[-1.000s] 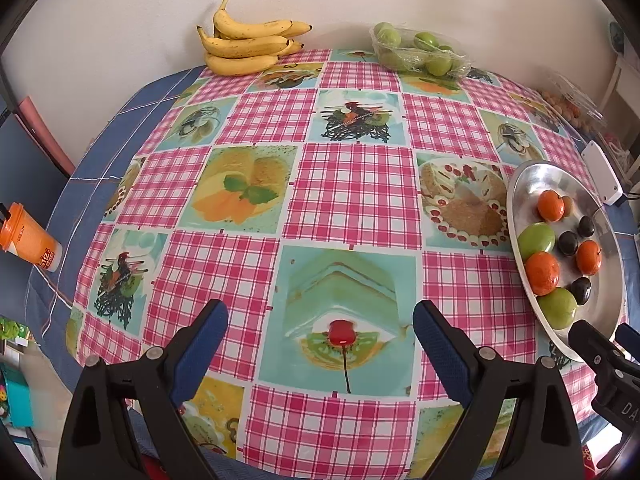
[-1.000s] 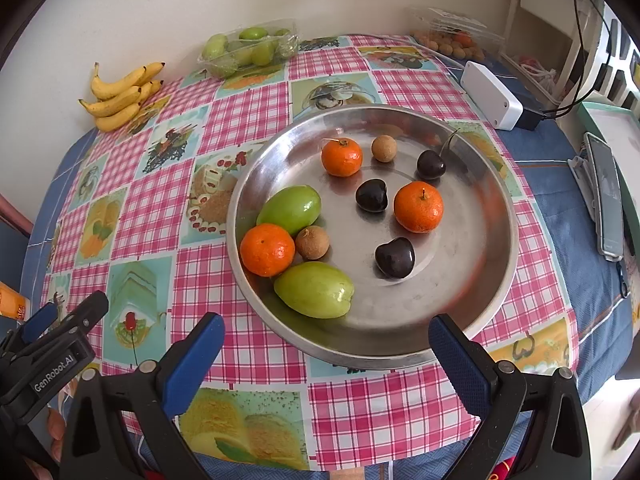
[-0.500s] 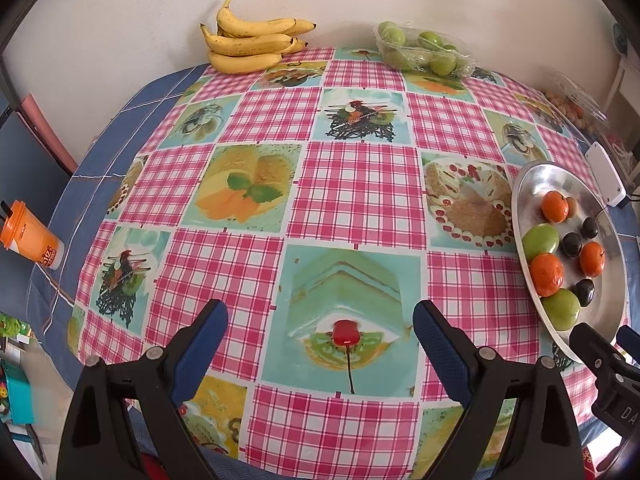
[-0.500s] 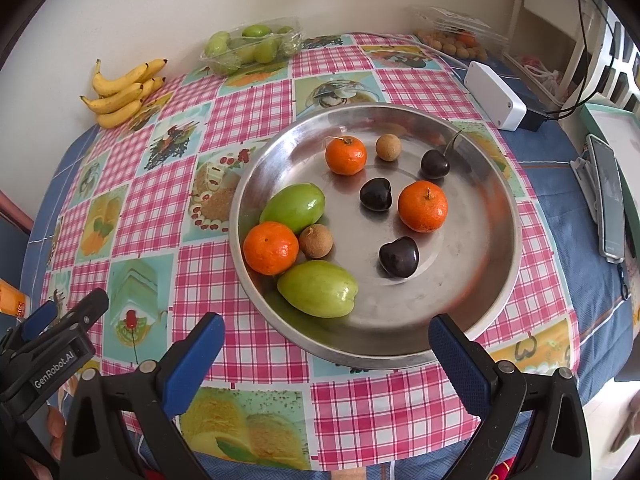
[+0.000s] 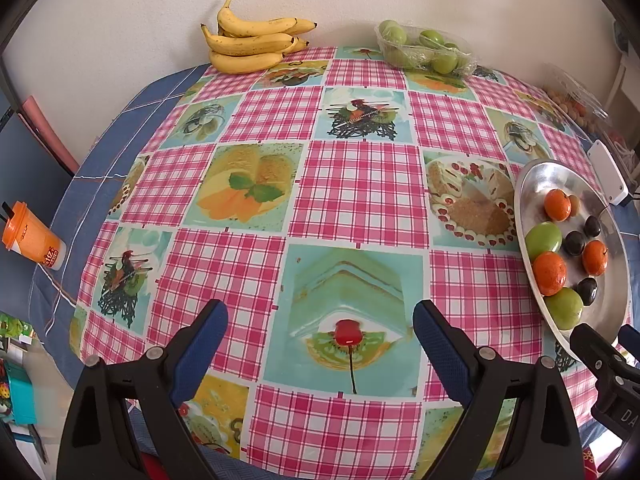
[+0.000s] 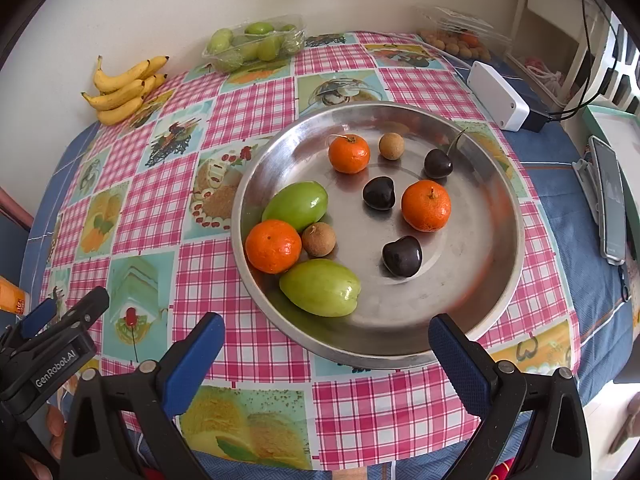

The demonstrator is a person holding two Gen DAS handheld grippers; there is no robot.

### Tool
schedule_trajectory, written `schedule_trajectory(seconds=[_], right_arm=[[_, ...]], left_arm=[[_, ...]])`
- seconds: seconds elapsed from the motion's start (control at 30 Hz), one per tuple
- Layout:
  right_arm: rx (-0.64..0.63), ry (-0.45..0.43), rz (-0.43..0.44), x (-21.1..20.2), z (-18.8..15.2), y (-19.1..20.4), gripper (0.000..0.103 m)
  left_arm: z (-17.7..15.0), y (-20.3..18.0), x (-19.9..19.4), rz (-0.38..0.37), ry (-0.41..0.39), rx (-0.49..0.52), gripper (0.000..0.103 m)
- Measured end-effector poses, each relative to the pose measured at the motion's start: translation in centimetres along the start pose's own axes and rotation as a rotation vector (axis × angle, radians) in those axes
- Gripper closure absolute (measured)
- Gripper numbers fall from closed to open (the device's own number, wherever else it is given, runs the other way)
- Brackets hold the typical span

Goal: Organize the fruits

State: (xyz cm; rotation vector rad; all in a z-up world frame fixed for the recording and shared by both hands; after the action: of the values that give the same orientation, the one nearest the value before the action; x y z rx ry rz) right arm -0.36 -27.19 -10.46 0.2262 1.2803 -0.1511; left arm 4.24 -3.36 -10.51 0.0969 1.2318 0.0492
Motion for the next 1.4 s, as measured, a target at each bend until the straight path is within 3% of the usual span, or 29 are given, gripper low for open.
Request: schedule_trajectory(seconds=[1.4], right_arm=[[-0.006,0.006,0.000,0.21,-0.13,0.22,0.000]], left_arm=[[-0.11,0.33,0.29,0.021,0.008,-0.014,0.009]])
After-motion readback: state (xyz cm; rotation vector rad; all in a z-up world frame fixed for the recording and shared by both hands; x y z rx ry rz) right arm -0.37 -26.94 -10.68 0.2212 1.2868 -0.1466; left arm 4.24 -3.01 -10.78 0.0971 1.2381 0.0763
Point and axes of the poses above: each gripper's, at about its wrist camera, not at the fingertips, and x roughly the way its jaws point, y to its left, z to its top, the point moved 9 cm from there along x, roughly the way its jaws point, and after that the axes turned 7 degrees about y, right-handed, at the moved point
